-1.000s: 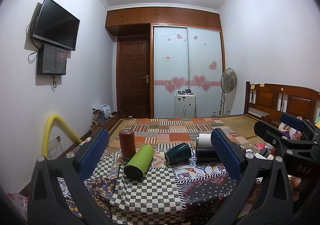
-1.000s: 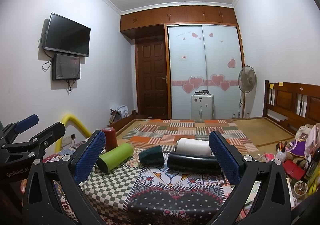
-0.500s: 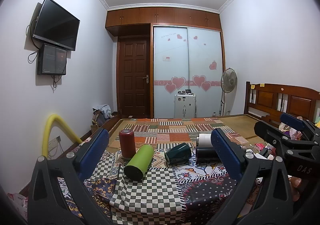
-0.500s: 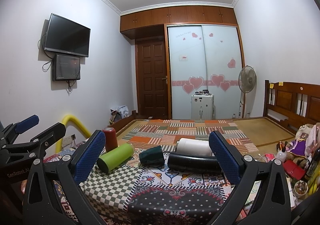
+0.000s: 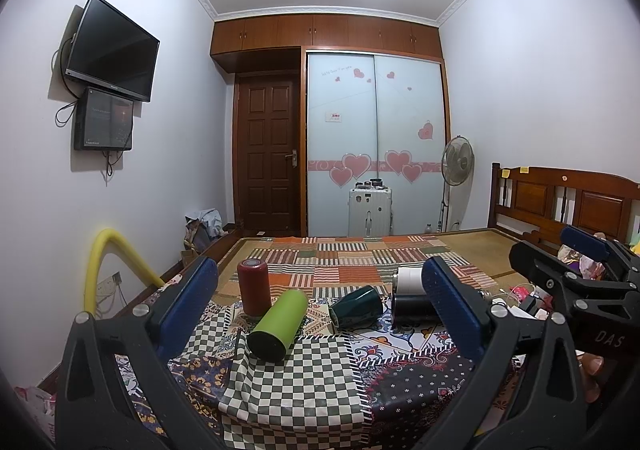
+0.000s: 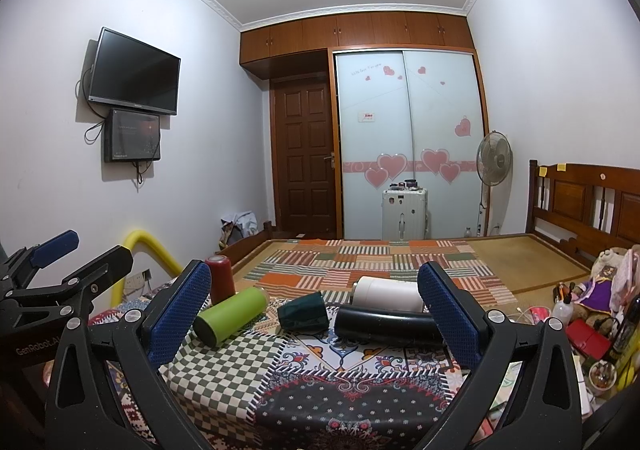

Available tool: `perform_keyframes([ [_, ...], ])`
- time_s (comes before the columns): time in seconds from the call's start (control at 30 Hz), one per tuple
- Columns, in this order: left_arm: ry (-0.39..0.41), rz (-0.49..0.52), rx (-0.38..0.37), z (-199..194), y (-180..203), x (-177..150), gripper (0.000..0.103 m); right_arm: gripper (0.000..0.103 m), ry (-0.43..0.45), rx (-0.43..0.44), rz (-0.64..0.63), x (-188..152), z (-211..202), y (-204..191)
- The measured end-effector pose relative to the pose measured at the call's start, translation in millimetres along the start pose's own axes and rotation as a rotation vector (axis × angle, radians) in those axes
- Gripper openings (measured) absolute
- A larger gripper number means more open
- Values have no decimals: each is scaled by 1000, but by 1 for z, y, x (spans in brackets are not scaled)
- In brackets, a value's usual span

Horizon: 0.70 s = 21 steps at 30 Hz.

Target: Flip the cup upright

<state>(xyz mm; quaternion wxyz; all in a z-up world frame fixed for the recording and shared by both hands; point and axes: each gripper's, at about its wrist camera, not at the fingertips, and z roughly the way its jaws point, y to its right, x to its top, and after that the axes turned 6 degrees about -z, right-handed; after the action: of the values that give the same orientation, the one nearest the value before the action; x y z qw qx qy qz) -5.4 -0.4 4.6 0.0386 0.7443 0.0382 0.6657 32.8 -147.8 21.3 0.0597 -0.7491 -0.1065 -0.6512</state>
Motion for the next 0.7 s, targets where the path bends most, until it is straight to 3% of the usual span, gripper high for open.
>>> perform_keyframes([
  [0.7, -17, 3, 15, 10, -6, -2, 103, 103, -5, 4, 3, -1, 9, -2],
])
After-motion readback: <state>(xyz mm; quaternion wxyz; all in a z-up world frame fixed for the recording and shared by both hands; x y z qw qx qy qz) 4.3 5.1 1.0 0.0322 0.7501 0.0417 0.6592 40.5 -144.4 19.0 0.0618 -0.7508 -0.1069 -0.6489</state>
